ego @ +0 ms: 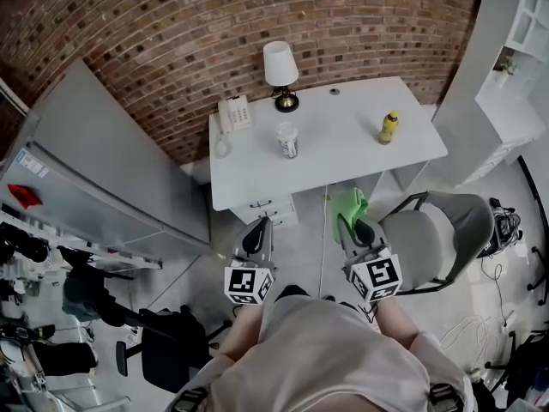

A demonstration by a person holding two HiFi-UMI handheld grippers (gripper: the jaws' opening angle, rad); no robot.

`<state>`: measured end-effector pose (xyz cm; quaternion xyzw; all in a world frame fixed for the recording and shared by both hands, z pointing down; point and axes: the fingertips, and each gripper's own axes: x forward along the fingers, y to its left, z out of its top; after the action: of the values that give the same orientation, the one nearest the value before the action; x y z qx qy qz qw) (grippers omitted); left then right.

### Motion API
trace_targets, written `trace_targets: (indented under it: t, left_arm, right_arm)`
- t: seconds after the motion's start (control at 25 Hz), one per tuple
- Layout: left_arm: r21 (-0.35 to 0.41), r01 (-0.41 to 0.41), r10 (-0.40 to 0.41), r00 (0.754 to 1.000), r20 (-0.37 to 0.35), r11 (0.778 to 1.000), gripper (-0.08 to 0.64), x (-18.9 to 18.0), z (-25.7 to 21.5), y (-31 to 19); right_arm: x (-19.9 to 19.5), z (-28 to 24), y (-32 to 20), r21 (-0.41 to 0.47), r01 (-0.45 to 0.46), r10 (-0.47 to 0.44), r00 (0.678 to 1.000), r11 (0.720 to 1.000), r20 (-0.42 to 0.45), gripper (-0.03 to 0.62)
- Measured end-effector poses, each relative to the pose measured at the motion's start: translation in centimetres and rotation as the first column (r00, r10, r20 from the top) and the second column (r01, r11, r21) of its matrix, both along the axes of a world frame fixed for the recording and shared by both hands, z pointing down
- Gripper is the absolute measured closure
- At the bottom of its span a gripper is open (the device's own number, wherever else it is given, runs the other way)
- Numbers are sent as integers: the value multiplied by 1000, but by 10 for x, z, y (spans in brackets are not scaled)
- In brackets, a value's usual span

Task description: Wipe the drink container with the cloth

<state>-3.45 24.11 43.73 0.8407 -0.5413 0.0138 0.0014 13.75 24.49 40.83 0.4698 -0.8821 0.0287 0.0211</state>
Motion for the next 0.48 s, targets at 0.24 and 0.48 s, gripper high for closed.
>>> trace_targets:
  t: [0.24, 0.48]
  left_arm:
    - [-15, 16, -16, 1000, -16, 1000, 551, -3, 8, -30]
    - [-4, 2, -2, 1000, -20, 1000, 551, -13, 20, -94]
  right_arm:
    - [3, 4, -29, -8, -3, 3, 1000, 1000, -14, 549]
    - [-7, 22, -89, -29, -4, 3, 999, 1000, -34, 549]
